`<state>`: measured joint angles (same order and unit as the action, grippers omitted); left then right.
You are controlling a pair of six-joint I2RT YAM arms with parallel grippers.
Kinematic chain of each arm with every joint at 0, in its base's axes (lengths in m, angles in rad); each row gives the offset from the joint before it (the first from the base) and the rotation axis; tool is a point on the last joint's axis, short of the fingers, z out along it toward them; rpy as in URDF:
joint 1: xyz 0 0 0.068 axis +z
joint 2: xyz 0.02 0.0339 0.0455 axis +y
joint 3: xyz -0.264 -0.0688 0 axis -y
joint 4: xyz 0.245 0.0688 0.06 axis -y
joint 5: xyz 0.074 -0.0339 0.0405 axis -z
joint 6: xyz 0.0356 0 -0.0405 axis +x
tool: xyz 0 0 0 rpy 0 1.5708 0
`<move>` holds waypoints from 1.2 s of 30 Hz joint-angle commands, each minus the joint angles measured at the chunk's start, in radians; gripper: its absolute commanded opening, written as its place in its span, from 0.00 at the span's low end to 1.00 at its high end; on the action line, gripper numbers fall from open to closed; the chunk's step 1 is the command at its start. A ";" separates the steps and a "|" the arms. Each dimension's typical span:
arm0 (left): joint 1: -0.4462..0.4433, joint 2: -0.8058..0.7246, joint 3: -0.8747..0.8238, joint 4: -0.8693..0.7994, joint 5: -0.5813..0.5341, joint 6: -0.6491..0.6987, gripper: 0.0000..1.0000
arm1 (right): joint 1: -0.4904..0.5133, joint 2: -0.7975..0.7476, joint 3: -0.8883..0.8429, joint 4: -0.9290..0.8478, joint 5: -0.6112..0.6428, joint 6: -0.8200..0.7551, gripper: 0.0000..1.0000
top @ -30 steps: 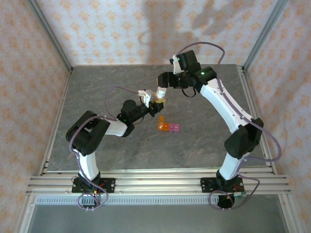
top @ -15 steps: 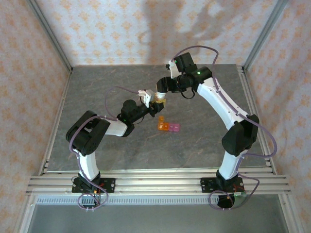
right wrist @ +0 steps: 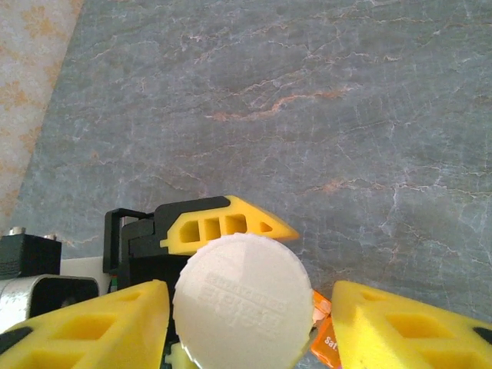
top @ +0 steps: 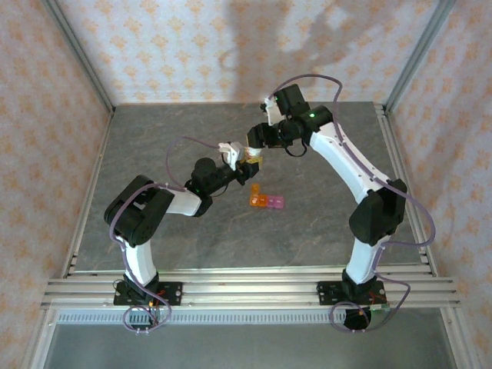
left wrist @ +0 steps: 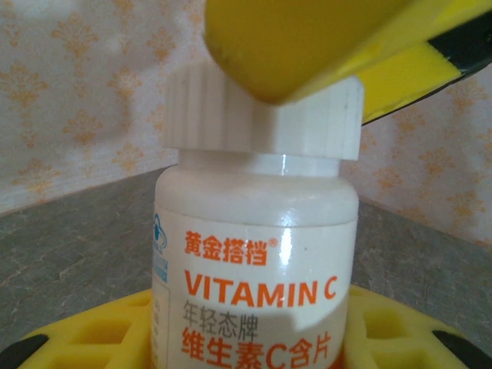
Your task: Sort the pills into containers
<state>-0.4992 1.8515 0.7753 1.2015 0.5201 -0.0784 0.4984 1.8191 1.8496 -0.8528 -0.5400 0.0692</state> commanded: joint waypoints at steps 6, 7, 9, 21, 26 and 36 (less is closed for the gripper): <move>0.000 -0.041 0.024 0.063 0.021 -0.003 0.00 | 0.012 -0.006 -0.027 0.024 0.036 0.068 0.44; 0.000 -0.041 0.024 0.064 0.021 -0.006 0.00 | 0.016 -0.012 -0.042 0.033 0.061 0.094 0.42; 0.001 -0.041 0.025 0.064 0.020 -0.005 0.00 | 0.033 -0.027 -0.073 0.057 0.113 0.163 0.41; 0.001 -0.035 0.018 0.061 -0.003 0.008 0.00 | 0.123 -0.093 -0.217 0.221 0.348 0.448 0.43; 0.000 -0.035 0.018 0.064 -0.004 0.008 0.00 | 0.068 -0.126 -0.153 0.194 0.289 0.420 0.54; 0.005 -0.036 0.028 0.064 0.053 -0.007 0.00 | -0.014 -0.203 -0.119 0.130 0.115 0.190 0.78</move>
<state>-0.4969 1.8515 0.7765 1.1980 0.5270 -0.0849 0.4950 1.6413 1.6882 -0.6731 -0.3470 0.3820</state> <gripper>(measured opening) 0.423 0.777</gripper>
